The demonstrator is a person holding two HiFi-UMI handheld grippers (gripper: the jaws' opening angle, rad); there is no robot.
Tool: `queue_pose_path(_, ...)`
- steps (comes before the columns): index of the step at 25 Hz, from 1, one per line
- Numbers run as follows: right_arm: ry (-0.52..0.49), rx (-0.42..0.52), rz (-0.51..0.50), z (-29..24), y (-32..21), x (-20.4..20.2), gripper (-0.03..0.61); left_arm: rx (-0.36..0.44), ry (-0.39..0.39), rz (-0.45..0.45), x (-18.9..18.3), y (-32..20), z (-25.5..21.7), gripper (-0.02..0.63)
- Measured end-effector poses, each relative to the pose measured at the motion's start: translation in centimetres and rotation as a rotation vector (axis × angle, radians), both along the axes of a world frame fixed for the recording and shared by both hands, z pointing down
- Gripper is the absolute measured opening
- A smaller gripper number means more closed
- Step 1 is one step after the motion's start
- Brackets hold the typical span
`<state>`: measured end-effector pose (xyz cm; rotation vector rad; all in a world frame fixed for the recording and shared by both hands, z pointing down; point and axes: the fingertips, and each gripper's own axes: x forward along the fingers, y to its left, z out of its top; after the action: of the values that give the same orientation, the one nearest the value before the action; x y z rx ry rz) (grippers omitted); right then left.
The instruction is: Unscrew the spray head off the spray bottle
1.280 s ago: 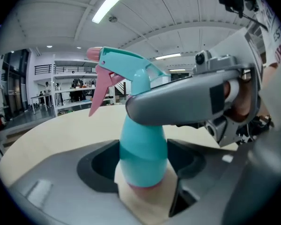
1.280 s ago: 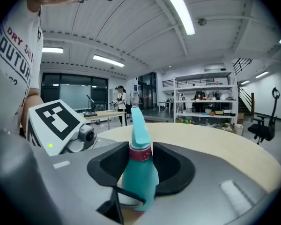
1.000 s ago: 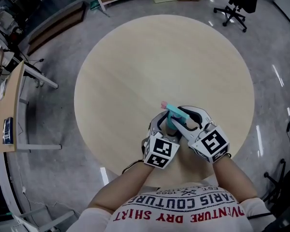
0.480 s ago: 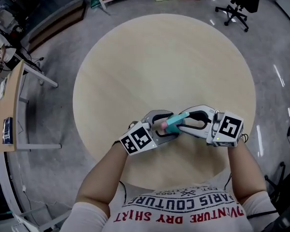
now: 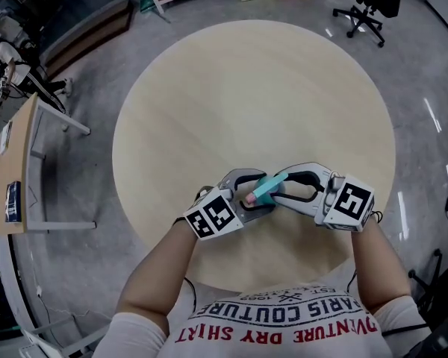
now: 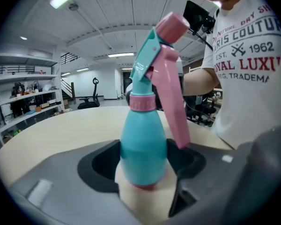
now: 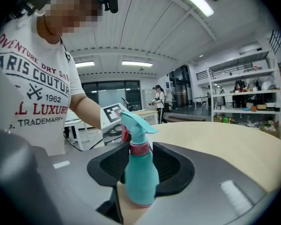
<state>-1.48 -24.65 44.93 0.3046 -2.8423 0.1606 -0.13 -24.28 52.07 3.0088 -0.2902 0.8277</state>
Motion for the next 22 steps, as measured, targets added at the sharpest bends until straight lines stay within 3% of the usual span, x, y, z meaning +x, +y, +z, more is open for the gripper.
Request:
queue_pose_path(2,-0.026,0.016,0.1,-0.2,-0.4,0.4,0.22,0.011,0.005,-0.069,0.1,-0.3,0.1,0.308)
queue_pose_path(7,-0.027,0.055,0.311,0.4,-0.5,1.3,0.219,0.013,0.023,-0.357,0.5,-1.5,0.2,0.308)
queue_pose_path(10,-0.052,0.029,0.342,-0.1,-0.1,1.2,0.204,0.016,0.036,-0.482,0.6,-1.8,-0.1,0.308)
queue_pose_path(12,-0.09,-0.014,0.332,-0.9,0.5,1.2,0.209,0.016,0.034,-0.528,0.7,-2.0,-0.1,0.308)
queue_pose_path(14,-0.114,-0.038,0.327,-1.4,1.0,1.1,0.262,0.014,0.026,-0.559,0.7,-2.1,0.1,0.308)
queue_pose_path(22,-0.09,-0.009,0.365,-1.6,0.2,-0.6,0.333,0.015,0.009,-0.621,0.8,-2.2,0.1,0.308)
